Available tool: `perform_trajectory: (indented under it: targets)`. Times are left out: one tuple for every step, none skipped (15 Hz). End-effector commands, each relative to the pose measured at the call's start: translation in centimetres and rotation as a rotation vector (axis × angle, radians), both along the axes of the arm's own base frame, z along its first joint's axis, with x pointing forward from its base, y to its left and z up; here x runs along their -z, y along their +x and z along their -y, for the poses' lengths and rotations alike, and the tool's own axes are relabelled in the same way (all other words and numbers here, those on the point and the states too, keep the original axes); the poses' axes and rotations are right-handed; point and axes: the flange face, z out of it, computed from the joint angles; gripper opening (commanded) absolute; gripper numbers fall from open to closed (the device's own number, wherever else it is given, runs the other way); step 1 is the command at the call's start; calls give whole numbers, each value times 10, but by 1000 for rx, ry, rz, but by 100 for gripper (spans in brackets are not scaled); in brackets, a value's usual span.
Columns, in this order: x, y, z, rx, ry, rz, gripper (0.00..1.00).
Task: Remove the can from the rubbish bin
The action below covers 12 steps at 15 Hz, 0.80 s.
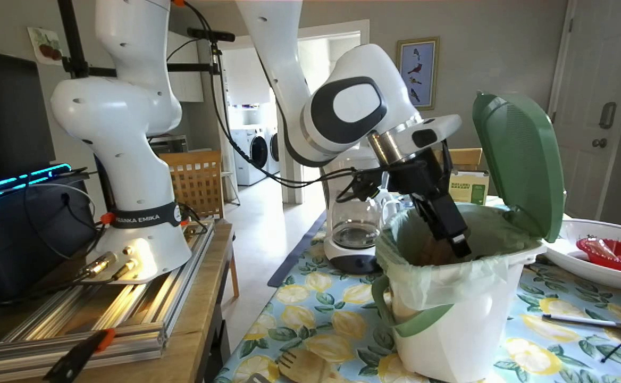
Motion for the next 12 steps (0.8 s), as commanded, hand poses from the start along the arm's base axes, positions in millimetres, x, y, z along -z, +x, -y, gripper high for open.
perform_trajectory:
  targets:
    - [-2,8,7,-89,-52,0,100]
    - [-3,9,10,-97,-59,1,100]
    - [-4,10,11,-104,-65,1,100]
    - [-3,10,13,-110,-67,0,100]
    - [-2,11,14,-115,-69,-2,100]
    - [1,11,14,-118,-68,-5,100]
    - [3,10,15,-122,-68,-9,100]
    - [5,10,15,-123,-68,-15,100]
    - [7,9,15,-126,-69,-21,100]
    - [9,8,15,-129,-68,-26,100]
    - [10,8,14,-127,-65,-29,100]
    - [10,7,11,-126,-59,-30,100]
